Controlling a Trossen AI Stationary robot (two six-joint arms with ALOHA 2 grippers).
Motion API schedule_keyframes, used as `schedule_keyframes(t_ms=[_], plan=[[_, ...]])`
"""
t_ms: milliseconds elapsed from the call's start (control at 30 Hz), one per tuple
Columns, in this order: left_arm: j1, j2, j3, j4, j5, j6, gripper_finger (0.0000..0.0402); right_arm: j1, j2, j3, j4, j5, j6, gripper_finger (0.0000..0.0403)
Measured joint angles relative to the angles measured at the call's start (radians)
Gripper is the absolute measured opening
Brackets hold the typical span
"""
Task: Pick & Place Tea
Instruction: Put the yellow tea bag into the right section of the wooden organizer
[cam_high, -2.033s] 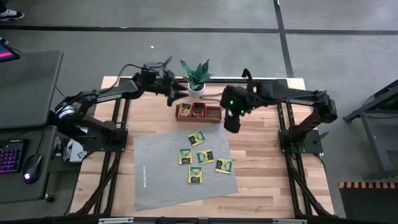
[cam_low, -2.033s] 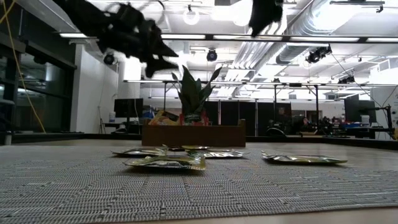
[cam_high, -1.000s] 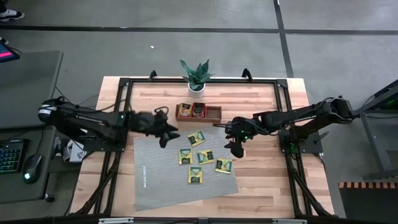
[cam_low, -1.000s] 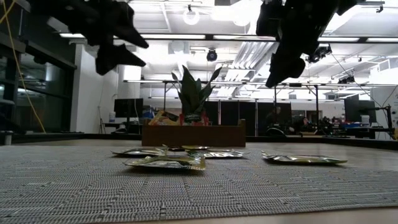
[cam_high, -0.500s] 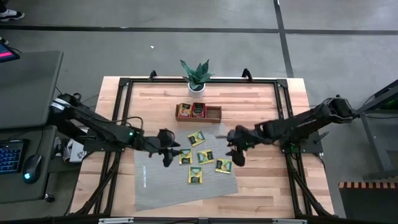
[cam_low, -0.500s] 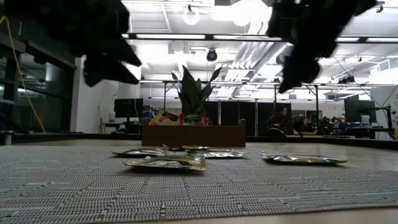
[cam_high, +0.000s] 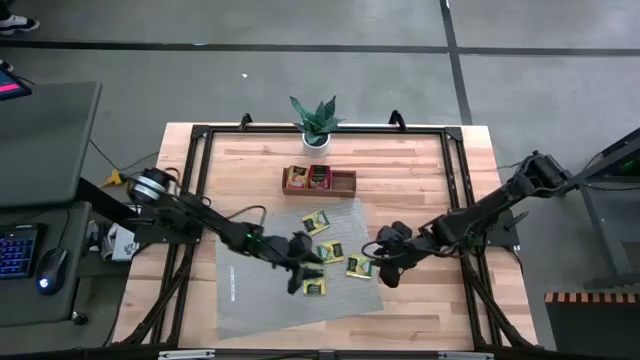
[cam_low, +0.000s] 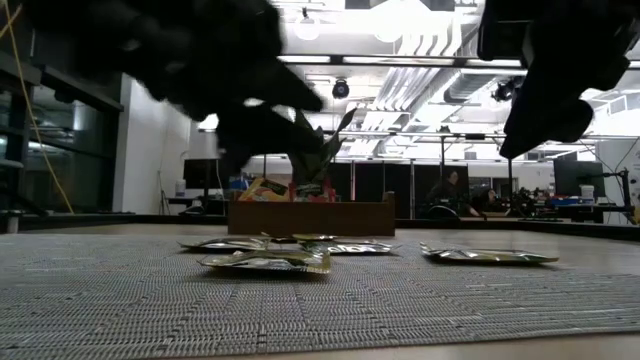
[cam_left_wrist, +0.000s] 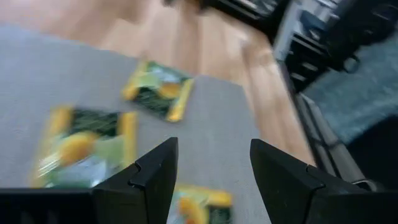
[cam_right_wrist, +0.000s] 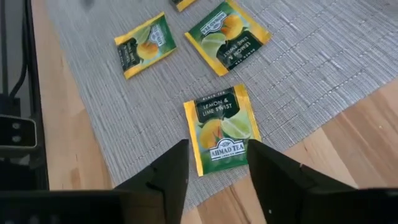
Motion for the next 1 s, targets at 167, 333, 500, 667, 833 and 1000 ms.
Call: schedule_keyframes(t_ms=[167,333,500,667,833,1000], plan=[[0.000,0.114,0.177,-0.104,0.053,0.027,0.0199,0.017,0.000,0.000,-0.002,0.033,0.011,0.0104],[0.000,0.157,0.273,-0.169,-0.024,-0.004,0.0199,0.037,0.000,0.000,-0.009,0.038,-0.003,0.0026],[0.008,0.157,0.285,-0.194,-0.116,-0.028,0.0199,0.077,0.018,0.000,-0.011,0.078,0.007,0.0008],[0.021,0.158,0.285,-0.212,-0.128,-0.073,0.0199,0.107,0.134,0.000,0.051,0.060,-0.010,0.0002],[0.040,0.158,0.285,-0.213,-0.125,-0.116,0.0199,0.106,0.270,0.000,0.169,0.021,-0.044,0.0001],[0.046,0.158,0.285,-0.213,-0.124,-0.162,0.0199,0.106,0.317,0.000,0.231,0.023,-0.047,0.0001]])
